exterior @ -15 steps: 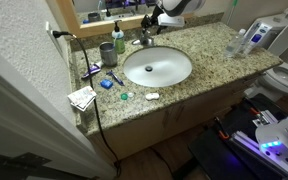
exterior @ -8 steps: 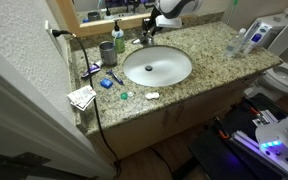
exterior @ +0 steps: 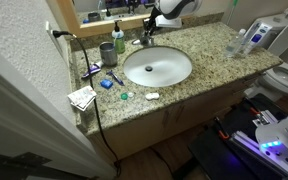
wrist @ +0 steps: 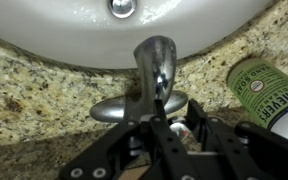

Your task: Lift the handle of the tap

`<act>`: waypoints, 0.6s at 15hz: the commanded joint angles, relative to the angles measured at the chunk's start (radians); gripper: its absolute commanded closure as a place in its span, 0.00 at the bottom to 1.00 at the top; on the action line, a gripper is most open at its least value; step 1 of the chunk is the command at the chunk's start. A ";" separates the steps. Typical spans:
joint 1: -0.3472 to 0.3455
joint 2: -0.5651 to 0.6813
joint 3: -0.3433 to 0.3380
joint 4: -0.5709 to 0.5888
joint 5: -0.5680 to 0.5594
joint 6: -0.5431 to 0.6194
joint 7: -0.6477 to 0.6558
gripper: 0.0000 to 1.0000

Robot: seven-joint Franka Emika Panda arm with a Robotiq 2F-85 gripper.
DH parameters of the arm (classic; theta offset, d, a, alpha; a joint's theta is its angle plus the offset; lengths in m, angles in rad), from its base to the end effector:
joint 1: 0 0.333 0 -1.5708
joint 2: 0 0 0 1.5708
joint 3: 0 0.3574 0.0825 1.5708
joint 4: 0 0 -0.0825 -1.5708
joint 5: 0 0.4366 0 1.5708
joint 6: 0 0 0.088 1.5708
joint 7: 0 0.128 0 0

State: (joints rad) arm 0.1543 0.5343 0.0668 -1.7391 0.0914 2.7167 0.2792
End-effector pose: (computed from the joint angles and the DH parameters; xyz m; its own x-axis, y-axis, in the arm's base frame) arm 0.7569 0.1613 0.3021 0.9076 -0.1807 0.3789 -0.1030 -0.9709 -0.2163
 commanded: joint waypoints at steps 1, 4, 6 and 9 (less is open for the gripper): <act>-0.010 -0.045 -0.003 -0.035 0.032 0.088 0.002 0.93; -0.030 -0.087 0.012 -0.073 0.088 0.190 0.000 0.93; -0.037 -0.082 0.014 -0.082 0.120 0.258 0.002 0.93; -0.048 -0.064 0.026 -0.095 0.171 0.342 0.011 0.93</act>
State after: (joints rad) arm 0.1400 0.5223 0.0705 -1.7881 0.2159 2.9681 0.2926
